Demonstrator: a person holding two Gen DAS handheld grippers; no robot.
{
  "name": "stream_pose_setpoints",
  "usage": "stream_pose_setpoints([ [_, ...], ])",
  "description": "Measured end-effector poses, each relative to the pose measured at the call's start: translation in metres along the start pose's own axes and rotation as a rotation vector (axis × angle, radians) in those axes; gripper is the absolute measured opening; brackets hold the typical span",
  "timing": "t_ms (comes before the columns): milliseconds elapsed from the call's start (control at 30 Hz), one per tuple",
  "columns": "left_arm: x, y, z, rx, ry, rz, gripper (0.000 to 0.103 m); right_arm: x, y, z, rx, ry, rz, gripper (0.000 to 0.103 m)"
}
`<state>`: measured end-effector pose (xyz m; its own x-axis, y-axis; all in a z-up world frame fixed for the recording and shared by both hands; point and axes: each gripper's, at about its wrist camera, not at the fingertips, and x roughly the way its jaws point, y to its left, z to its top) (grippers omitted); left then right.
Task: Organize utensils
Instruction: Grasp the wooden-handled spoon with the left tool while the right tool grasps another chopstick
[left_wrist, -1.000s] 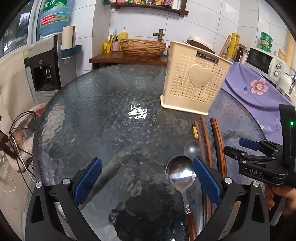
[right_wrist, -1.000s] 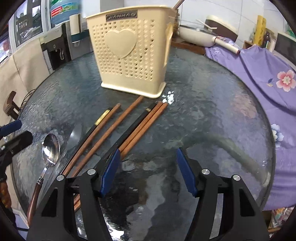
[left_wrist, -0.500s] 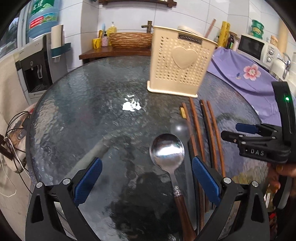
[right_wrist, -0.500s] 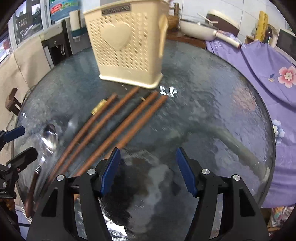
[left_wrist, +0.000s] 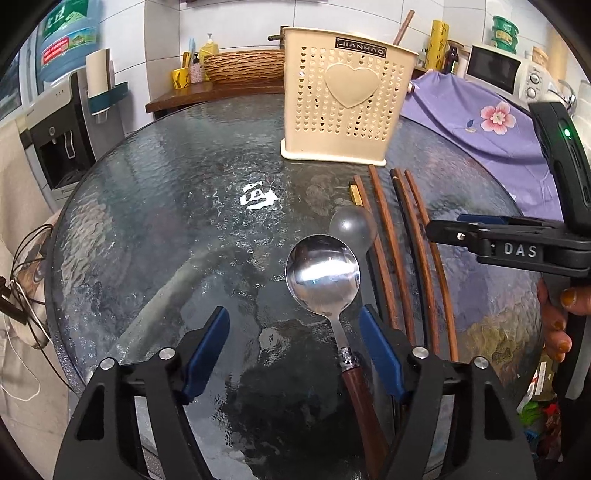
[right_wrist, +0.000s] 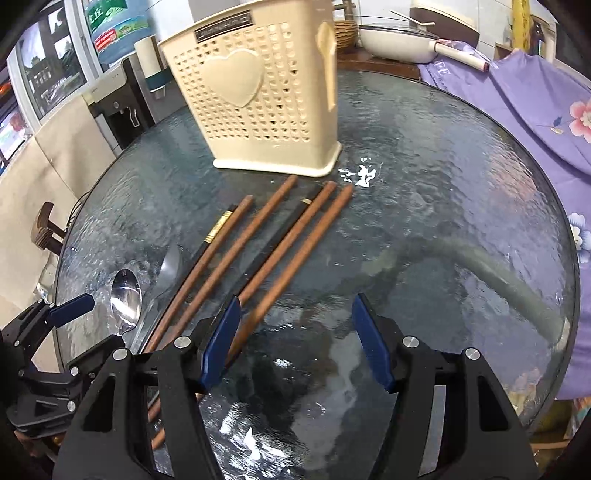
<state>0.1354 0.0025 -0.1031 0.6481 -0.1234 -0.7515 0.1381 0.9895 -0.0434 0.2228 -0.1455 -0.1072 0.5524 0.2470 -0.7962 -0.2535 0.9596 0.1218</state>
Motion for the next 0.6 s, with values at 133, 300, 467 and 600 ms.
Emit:
stream_pose_setpoints([
  [133, 0.002, -0.008, -0.001, 0.049, 0.018, 0.028, 0.067, 0.003, 0.007, 0.001, -0.028, 0.002, -0.027, 0.063],
  [300, 0.003, -0.002, 0.0, 0.052, 0.017, 0.039, 0.066, 0.0, -0.001, -0.003, -0.034, 0.013, -0.049, 0.063],
  [467, 0.01, 0.009, 0.01, 0.042, 0.026, 0.053, 0.065, 0.001, -0.007, -0.001, -0.046, 0.032, -0.079, 0.063],
  [600, 0.013, 0.004, 0.015, 0.051, 0.029, 0.042, 0.065, 0.007, -0.01, 0.009, -0.037, 0.039, -0.091, 0.061],
])
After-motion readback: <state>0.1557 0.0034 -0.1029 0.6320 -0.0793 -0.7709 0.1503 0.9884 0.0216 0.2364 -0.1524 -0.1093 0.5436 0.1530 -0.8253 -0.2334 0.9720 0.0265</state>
